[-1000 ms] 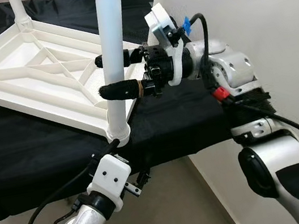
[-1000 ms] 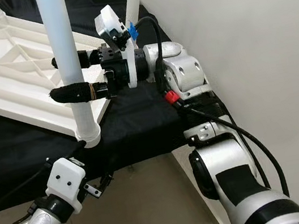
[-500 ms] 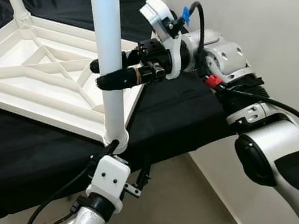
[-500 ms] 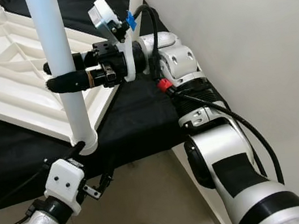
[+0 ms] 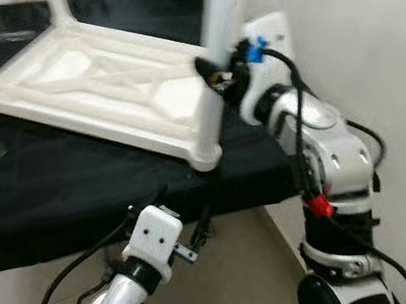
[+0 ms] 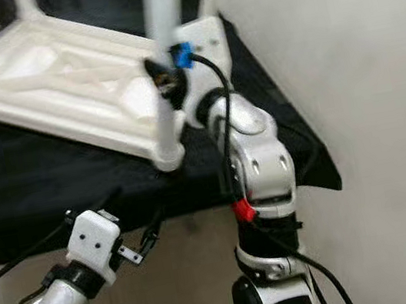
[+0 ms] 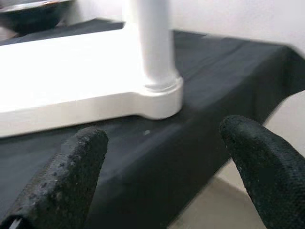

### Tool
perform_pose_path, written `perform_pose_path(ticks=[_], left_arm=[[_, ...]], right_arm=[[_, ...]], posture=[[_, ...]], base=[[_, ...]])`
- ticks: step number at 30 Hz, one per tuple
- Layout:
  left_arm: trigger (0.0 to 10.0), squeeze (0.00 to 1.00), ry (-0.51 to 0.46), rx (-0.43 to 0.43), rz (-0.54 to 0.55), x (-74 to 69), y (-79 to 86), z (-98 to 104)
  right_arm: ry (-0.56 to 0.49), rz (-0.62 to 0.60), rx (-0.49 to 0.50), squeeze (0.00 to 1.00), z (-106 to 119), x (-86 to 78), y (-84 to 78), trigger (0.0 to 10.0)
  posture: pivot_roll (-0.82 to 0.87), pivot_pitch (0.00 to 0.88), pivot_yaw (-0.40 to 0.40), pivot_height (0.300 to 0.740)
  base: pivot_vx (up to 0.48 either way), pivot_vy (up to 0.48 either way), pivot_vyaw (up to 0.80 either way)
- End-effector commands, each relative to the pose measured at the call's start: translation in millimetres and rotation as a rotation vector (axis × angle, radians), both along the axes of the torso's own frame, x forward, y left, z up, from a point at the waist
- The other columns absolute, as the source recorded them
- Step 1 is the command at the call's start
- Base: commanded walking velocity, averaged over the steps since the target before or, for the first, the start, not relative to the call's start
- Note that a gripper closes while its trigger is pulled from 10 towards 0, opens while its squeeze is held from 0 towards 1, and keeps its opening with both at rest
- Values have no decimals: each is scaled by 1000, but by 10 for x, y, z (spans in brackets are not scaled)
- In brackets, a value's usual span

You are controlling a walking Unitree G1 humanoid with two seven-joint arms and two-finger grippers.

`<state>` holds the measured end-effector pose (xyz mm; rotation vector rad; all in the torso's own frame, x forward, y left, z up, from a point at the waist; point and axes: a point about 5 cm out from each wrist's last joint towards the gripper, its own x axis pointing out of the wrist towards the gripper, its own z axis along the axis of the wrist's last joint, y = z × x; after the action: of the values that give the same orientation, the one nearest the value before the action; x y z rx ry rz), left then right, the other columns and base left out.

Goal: Building children table

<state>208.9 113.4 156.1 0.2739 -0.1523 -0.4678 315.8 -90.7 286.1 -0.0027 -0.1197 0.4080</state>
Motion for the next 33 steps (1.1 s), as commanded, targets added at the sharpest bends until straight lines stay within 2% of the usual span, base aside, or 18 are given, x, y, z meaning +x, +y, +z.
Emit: perform_pose_path(ticks=[1,5,7,11,12,13,14,16,17,18,19,21,22,24,25,26,30,33], left_arm=[[10000,0,17,-3,-29,4,-30,-44],[10000,0,16,2,-24,39,-20,-63],[10000,0,9,8,-10,62,-2,-67],[10000,0,7,11,-6,70,6,-67],[10000,0,6,13,-6,77,13,-67],[10000,0,7,13,-10,84,17,-70],[10000,0,7,13,-10,84,17,-70],[10000,0,11,10,-18,93,13,-73],[10000,0,11,10,-18,93,13,-73],[10000,0,12,9,-20,95,11,-74],[10000,0,12,9,-20,95,11,-74],[10000,0,11,4,-27,86,-4,-68],[10000,0,11,4,-27,86,-4,-68],[10000,0,8,-2,-33,59,-32,-44],[10000,0,8,-2,-33,59,-32,-44],[10000,0,6,-5,-34,45,-46,-32],[10000,0,3,-7,-35,31,-56,-22],[10000,0,0,-13,-31,-4,-67,-2]], right_arm=[[223,11,95,0,-498,-30,162,0],[243,58,107,0,-476,-23,273,0],[260,80,122,0,-435,-12,359,10000],[262,84,139,0,-394,-19,401,10000],[256,145,181,0,-334,-41,474,10000],[235,273,204,1000,-264,-79,559,10000],[235,273,204,1000,-264,-79,559,10000],[127,641,153,1000,-143,-194,596,10000],[127,641,153,1000,-143,-194,596,10000],[94,766,112,1000,-127,-244,573,10000],[94,766,112,1000,-127,-244,573,10000],[54,928,4,1000,-140,-254,396,10000],[54,928,4,1000,-140,-254,396,10000],[52,1108,-115,1000,-135,-252,216,10000],[52,1108,-115,1000,-135,-252,216,10000],[52,1199,-141,1000,-98,-259,177,10000],[50,1251,-149,1000,-60,-261,162,10000],[11,1282,-180,1000,32,-180,244,10000]], posture=[[73,161,-194,740],[80,134,-201,740],[84,129,-201,740],[83,126,-199,740],[79,124,-195,740],[77,122,-192,740],[77,122,-192,740],[74,124,-185,740],[74,124,-185,740],[74,124,-185,740],[74,124,-185,740],[80,136,-185,740],[80,136,-185,740],[92,161,-197,740],[92,161,-197,740],[96,165,-200,740],[99,172,-202,740],[104,190,-203,740]], base=[[0,0,0],[0,0,0],[0,0,0],[0,0,0],[0,0,0],[0,0,0],[0,0,0],[0,0,0],[0,0,0],[0,0,0],[0,0,0],[0,0,0],[0,0,0],[0,0,0],[0,0,0],[0,0,0],[0,0,0],[0,0,0]])
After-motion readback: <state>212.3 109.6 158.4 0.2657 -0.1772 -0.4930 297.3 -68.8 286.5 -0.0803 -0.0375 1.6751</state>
